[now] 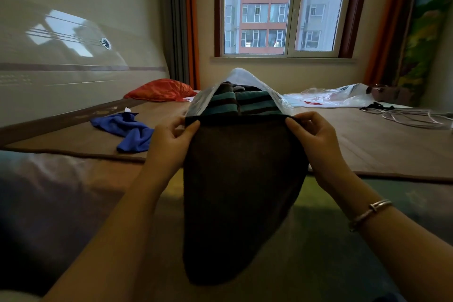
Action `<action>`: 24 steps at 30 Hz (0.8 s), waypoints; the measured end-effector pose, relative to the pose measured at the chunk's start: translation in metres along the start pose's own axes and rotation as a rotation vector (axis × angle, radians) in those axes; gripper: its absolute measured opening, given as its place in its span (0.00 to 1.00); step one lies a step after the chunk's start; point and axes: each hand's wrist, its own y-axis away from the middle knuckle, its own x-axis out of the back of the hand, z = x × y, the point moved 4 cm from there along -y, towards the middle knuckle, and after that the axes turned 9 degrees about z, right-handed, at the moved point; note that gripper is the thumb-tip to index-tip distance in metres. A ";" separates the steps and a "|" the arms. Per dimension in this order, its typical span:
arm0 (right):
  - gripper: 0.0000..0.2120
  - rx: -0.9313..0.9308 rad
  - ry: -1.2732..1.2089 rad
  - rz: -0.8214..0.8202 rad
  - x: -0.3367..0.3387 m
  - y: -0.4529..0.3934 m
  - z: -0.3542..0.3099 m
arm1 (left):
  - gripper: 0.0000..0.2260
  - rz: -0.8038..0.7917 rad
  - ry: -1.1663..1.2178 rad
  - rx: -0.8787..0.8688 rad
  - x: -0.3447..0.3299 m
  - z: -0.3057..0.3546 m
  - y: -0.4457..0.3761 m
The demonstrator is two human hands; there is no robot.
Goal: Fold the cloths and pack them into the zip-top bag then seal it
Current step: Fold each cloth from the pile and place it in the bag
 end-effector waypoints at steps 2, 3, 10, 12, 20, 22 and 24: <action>0.11 -0.007 0.081 -0.051 0.002 -0.003 0.005 | 0.05 0.040 -0.200 -0.146 0.003 -0.004 0.000; 0.13 0.020 0.160 -0.075 0.004 -0.004 0.005 | 0.07 0.050 -0.279 -0.196 0.003 -0.006 -0.002; 0.08 0.148 0.420 -0.028 0.011 -0.016 0.004 | 0.13 -0.085 0.123 0.205 -0.020 -0.020 -0.006; 0.08 -0.019 0.088 -0.069 0.006 -0.015 0.006 | 0.13 -0.148 0.284 0.211 -0.025 -0.016 -0.006; 0.11 -0.573 -0.352 -0.432 0.011 0.004 0.033 | 0.14 -0.340 0.454 0.512 -0.022 -0.034 0.015; 0.16 -0.727 -0.284 -0.380 0.014 0.014 0.055 | 0.16 -0.238 0.309 0.640 -0.019 -0.052 0.019; 0.13 -0.863 -0.229 -0.205 0.015 0.020 0.076 | 0.13 -0.114 0.222 0.773 -0.015 -0.071 0.022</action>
